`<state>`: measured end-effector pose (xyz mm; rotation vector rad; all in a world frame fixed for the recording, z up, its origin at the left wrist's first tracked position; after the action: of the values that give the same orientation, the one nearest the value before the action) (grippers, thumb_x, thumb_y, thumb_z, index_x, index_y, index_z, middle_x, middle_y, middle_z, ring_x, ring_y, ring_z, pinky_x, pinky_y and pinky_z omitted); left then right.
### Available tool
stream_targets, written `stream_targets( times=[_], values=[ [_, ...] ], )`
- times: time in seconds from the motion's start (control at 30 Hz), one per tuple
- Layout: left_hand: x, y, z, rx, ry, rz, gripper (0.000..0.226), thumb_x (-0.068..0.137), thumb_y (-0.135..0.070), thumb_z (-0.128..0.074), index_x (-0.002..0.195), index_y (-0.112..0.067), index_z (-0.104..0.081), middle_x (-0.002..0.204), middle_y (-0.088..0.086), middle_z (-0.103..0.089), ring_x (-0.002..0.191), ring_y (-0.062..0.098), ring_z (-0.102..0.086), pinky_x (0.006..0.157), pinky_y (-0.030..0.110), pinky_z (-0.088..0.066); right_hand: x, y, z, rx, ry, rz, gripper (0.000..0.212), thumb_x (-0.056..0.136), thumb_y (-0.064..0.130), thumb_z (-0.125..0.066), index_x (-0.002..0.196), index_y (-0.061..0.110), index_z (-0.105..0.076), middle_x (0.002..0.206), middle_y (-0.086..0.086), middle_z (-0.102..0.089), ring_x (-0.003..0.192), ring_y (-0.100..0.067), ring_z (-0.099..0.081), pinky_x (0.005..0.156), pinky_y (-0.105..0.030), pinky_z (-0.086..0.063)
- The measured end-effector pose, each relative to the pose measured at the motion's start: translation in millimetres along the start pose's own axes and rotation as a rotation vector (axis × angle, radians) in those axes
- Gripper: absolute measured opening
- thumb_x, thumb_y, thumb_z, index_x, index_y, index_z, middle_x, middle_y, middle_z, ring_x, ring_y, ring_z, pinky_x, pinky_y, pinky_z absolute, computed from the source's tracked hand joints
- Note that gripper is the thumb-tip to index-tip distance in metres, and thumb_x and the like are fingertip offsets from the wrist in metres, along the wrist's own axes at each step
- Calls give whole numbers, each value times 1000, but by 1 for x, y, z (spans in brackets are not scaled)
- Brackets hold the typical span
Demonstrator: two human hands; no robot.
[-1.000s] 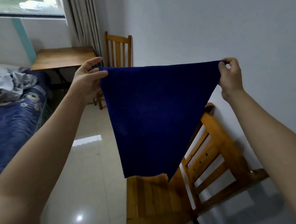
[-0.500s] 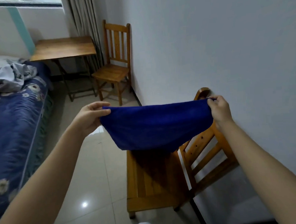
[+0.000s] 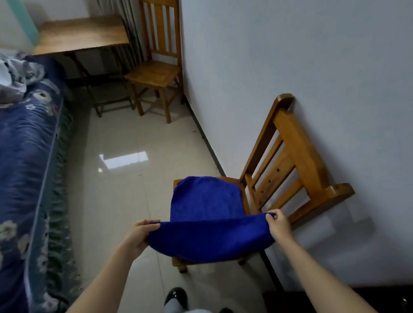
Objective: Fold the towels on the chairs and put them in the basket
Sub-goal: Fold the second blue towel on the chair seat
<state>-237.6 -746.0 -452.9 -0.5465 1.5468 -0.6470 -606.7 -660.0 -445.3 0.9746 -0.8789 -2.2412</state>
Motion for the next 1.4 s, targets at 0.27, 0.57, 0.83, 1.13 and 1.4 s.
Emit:
stream_targets(
  times=[0.27, 0.57, 0.83, 1.13, 1.4],
  values=[
    [0, 44, -11, -80, -128, 3, 13, 86, 1, -57, 98, -4, -62, 93, 16, -64, 87, 30, -60, 60, 33, -52, -1, -9, -3, -21, 95, -6, 18, 97, 18, -42, 112, 12, -50, 117, -11, -54, 108, -25, -53, 89, -39, -46],
    [17, 51, -16, -58, -194, -46, 13, 88, 1, -56, 94, -6, -65, 92, 18, -67, 89, 32, -60, 68, 36, -53, 12, -17, -25, -35, 86, -7, 14, 97, 16, -43, 106, 12, -53, 112, -10, -58, 95, -16, -49, 84, -33, -44],
    [100, 30, -32, 67, -148, 8, 14, 92, -5, -52, 99, -8, -65, 94, 13, -65, 84, 24, -59, 68, 33, -51, 51, -26, -72, 8, -25, -148, 16, 97, 15, -42, 107, 13, -55, 114, -10, -58, 109, -27, -54, 94, -41, -44],
    [238, 30, -40, 219, -254, -17, 16, 91, -3, -52, 102, -8, -63, 90, 8, -66, 72, 14, -58, 59, 22, -46, 158, -63, -141, -121, -59, -240, 32, 98, 15, -42, 129, 10, -48, 136, -12, -48, 126, -29, -44, 102, -42, -38],
    [364, 33, -47, 517, -331, -99, 50, 91, -16, -55, 138, -12, -39, 140, 12, -44, 125, 27, -44, 96, 36, -40, 293, -54, -199, -503, 44, 61, 48, 97, 21, -44, 143, 13, -32, 153, -8, -25, 140, -24, -23, 110, -37, -28]
  ],
)
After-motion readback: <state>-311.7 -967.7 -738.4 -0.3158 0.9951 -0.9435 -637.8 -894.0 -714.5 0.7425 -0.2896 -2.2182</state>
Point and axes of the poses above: each hand's wrist, its own x-axis towards the middle knuckle, its own z-axis out of the back of the hand, y = z × x, the point moved 5 cm from there along x, towards the middle knuckle
